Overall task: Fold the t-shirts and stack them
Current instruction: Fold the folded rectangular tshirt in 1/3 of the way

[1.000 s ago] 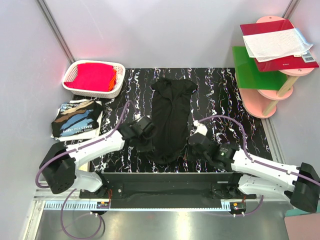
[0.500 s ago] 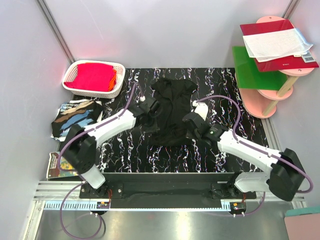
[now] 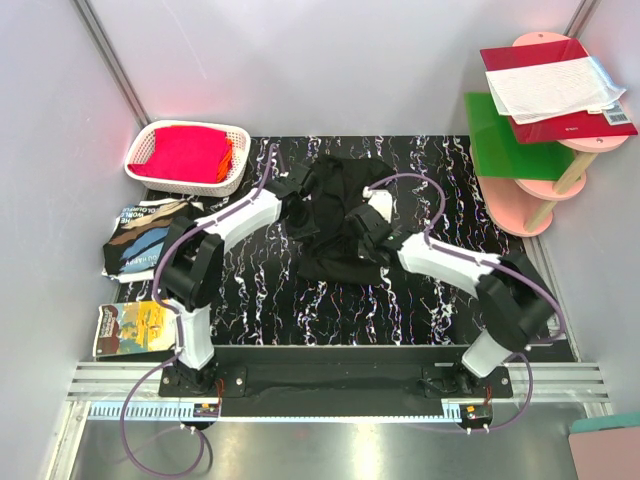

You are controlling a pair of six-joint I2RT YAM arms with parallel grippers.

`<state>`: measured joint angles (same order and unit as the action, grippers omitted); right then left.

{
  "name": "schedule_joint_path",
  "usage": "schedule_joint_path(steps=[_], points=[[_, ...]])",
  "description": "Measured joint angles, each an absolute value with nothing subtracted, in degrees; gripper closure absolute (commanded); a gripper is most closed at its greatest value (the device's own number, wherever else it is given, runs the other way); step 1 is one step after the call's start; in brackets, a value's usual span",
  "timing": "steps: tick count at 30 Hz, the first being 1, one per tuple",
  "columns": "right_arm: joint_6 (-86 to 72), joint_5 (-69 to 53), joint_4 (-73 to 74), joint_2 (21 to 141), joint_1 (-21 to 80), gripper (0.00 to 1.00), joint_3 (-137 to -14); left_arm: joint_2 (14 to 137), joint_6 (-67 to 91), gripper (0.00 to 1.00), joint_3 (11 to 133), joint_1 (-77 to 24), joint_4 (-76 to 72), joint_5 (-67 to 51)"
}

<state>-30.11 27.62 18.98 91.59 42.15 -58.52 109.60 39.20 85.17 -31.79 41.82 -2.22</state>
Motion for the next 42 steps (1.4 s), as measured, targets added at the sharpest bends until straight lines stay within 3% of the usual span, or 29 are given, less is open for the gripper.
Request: schedule_joint_path(steps=[1,2,3,5,12,13,15,16,18,22,23,24,25,26,27,28,29,33,42], points=[[-29.6,27.6,18.7,93.4,41.8,0.94,-59.8,110.5,39.1,0.87,85.6,-31.1,42.1,-2.6],[-29.2,27.7,18.3,95.2,41.6,0.94,-61.1,111.2,39.0,0.66,85.9,-30.6,42.2,-2.7],[-28.8,27.6,18.0,97.0,41.3,0.93,-62.3,112.0,38.7,0.18,86.3,-30.1,42.4,-3.0],[-28.0,27.8,17.6,99.8,40.9,0.9,-64.2,113.5,38.1,0.01,86.9,-29.0,42.4,-3.7],[-26.9,31.5,17.4,105.0,40.4,0.84,-69.0,110.9,37.1,0.01,84.7,-27.7,41.9,-3.1],[-27.1,32.6,17.5,105.0,40.4,0.68,-69.4,109.1,36.9,0.01,83.7,-27.7,41.9,-2.9],[-27.6,34.4,17.4,105.0,40.1,0.22,-70.5,104.8,36.4,0.01,81.9,-27.8,41.9,-2.3],[-27.9,35.4,17.4,105.0,39.9,0.09,-71.1,103.1,36.2,0.01,81.4,-27.8,41.8,-2.1],[-27.7,36.9,17.3,104.9,39.7,0.0,-72.1,99.0,35.8,0.01,79.3,-27.9,41.1,-1.6],[-26.3,37.8,15.8,102.3,39.7,0.0,-70.4,93.1,35.1,0.01,74.0,-28.0,39.6,-0.1],[-25.6,37.5,15.0,100.0,39.7,0.01,-68.6,91.7,34.9,0.01,71.8,-28.0,39.1,0.3],[-25.1,36.9,14.7,98.0,39.7,0.15,-67.4,91.0,34.8,0.03,70.5,-28.0,39.2,0.6],[-24.3,35.5,13.8,95.5,39.7,0.39,-65.8,90.1,34.7,0.06,68.7,-28.0,39.0,0.8],[-23.6,33.9,12.8,92.9,39.7,0.75,-64.2,89.4,34.7,0.32,67.0,-28.0,38.9,1.0],[-22.9,31.8,11.6,90.3,39.7,1.0,-62.8,88.7,34.7,0.56,65.4,-28.0,39.0,1.1],[-22.6,29.7,10.4,88.1,39.7,1.0,-61.7,88.0,35.0,0.89,64.1,-28.0,39.1,1.3],[-22.8,27.6,9.2,86.4,39.7,1.0,-60.8,87.3,34.7,1.0,62.8,-28.0,39.1,1.6],[-23.4,19.0,6.3,86.5,39.7,1.0,-60.2,84.6,34.6,1.0,59.9,-28.0,39.3,2.8],[-24.9,1.4,6.9,103.7,39.7,1.0,-62.9,83.3,34.6,1.0,59.4,-28.0,39.5,5.0]])
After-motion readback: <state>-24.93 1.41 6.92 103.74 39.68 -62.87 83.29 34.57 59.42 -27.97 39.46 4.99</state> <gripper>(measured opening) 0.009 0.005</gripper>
